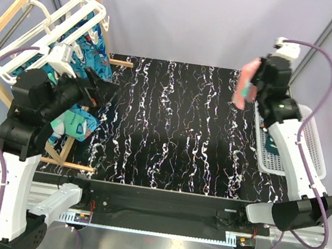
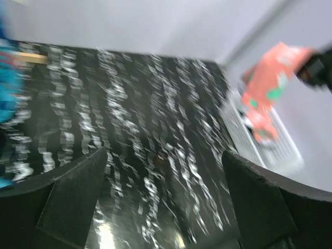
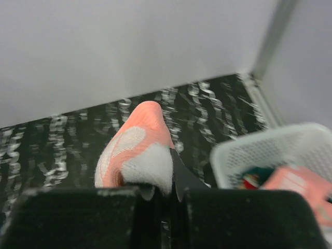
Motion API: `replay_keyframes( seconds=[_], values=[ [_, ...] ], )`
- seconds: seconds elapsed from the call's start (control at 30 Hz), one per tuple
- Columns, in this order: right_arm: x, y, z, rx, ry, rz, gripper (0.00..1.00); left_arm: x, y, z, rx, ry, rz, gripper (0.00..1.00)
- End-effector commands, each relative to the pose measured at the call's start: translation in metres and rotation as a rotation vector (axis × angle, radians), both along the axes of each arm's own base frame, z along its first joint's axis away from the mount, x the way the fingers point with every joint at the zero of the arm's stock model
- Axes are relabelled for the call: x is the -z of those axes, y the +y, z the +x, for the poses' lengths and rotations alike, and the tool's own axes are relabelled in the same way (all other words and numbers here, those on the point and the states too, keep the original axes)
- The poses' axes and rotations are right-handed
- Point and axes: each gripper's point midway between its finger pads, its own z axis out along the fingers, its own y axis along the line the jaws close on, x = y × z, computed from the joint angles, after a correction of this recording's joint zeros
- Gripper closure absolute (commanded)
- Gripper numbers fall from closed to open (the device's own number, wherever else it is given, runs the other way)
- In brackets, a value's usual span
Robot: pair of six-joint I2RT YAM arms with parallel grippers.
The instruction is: Remove the socks clipped to the hanger
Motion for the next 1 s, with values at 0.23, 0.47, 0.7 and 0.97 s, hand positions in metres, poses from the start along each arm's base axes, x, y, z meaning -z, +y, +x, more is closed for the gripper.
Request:
replay_keyframes(
  seconds=[0.23, 0.47, 0.7, 0.97],
  values=[
    [0.106, -0.163, -0.031, 0.406, 0.449, 0.0, 1.0, 0.004, -0.044, -0.043, 0.332, -0.145, -0.032, 0.01],
    [0.211, -0.234, -0.029, 0.621, 0.637, 0.082, 1.0, 0.001, -0.05, -0.042, 0.364, -0.156, -0.074, 0.01],
    [0.305, -0.275, -0.075, 0.851, 0.786, 0.192, 1.0, -0.011, -0.045, -0.045, 0.323, -0.191, -0.083, 0.01],
    [0.301, -0.272, -0.109, 0.917, 0.692, 0.275, 1.0, -0.032, -0.037, -0.049, 0.28, -0.231, -0.067, 0.01]
  ],
)
